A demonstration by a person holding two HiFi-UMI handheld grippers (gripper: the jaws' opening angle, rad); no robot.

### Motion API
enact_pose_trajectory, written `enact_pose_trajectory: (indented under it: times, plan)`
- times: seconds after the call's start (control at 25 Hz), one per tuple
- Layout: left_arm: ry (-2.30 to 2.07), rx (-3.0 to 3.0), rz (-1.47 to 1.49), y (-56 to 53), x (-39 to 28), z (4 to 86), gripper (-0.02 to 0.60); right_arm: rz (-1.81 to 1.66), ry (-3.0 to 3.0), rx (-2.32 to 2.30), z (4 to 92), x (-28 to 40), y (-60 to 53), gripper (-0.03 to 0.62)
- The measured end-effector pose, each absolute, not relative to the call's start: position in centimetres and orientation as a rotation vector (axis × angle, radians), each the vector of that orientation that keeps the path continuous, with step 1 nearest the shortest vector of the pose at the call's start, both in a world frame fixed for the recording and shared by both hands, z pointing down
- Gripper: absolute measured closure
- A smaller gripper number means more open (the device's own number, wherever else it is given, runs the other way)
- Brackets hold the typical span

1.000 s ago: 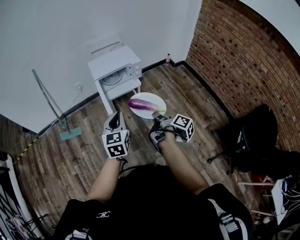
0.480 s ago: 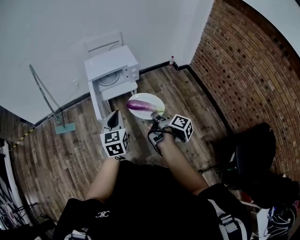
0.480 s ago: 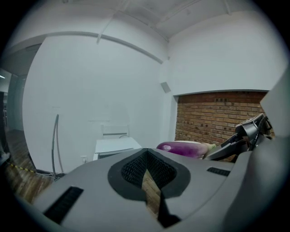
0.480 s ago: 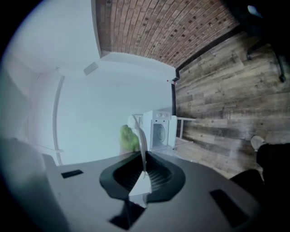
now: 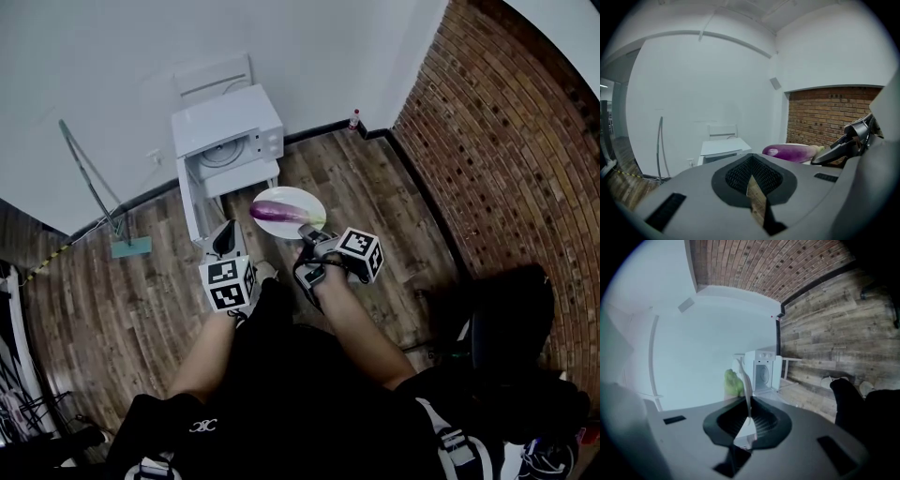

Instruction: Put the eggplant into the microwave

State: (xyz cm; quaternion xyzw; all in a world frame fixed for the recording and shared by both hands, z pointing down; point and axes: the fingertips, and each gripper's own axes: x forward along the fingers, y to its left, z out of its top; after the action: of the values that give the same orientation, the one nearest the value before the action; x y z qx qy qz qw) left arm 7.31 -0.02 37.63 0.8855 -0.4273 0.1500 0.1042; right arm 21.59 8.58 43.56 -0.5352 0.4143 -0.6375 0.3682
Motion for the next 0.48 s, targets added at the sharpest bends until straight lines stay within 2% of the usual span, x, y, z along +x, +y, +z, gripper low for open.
enact_pose_trajectory:
  times: [0.48]
  plan:
    - [-1.276, 2.574, 0.394, -11.1, 11.6, 37.9, 0.581, -1.685, 1.126, -1.408, 43.8, 25.6, -2.4, 0.563]
